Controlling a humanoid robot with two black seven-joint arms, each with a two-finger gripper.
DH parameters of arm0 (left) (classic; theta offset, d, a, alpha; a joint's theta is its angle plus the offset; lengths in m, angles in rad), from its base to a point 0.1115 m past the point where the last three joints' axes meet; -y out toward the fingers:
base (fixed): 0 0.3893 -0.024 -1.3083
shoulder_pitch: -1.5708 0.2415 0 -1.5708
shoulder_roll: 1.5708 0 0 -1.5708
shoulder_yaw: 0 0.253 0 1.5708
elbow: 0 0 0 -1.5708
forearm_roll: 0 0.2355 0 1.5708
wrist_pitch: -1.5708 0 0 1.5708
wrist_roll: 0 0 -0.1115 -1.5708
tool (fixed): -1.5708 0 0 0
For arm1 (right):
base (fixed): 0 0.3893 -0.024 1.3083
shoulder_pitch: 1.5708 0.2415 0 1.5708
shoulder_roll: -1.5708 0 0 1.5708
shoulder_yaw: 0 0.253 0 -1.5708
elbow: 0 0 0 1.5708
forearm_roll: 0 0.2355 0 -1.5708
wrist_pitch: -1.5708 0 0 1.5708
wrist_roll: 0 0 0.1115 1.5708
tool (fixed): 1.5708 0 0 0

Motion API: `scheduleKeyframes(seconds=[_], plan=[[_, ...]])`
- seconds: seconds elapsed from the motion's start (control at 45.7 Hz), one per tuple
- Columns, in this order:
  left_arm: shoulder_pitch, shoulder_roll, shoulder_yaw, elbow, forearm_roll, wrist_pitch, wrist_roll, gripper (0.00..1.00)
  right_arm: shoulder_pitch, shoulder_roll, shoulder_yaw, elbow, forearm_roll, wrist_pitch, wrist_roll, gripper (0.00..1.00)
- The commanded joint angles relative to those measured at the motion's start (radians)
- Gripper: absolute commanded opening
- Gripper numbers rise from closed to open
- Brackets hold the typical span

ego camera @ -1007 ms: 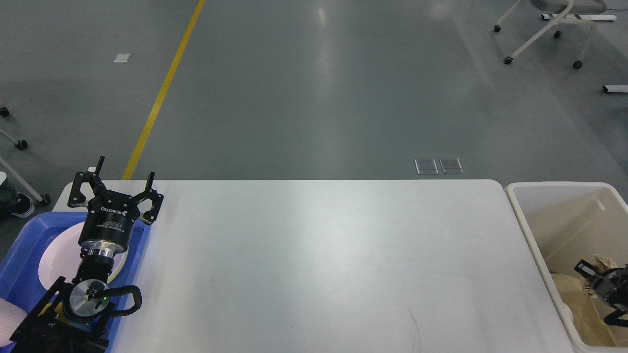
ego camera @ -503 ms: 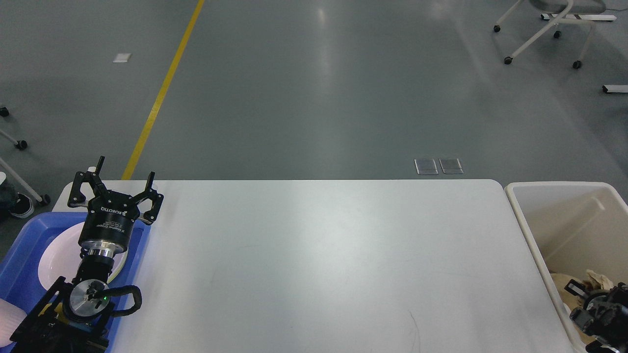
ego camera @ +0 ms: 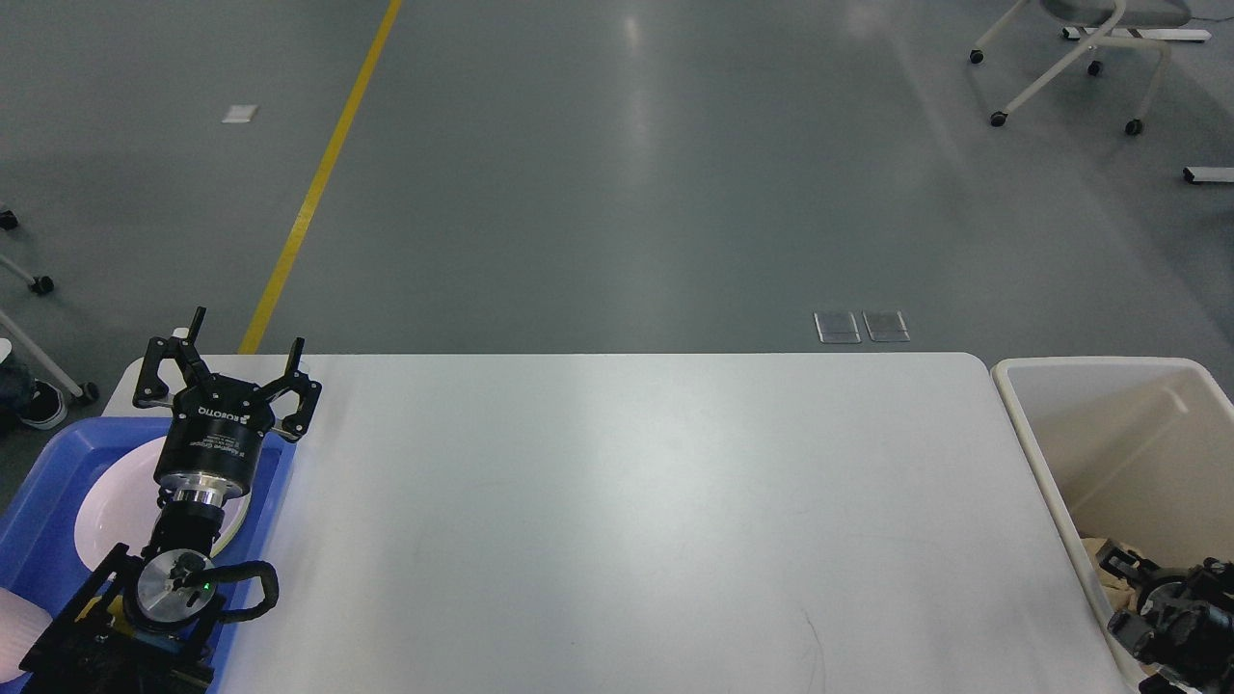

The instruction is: Tidy desktop

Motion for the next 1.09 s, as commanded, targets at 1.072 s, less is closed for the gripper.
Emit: scheduleKeyframes(seconds=[1.072], plan=[[0.000,0.000,0.000,0.000,0.000,0.000,0.000,0.96,0.189,-0.119,1.802,0.494,-0.101,0.186,0.225,1.00]])
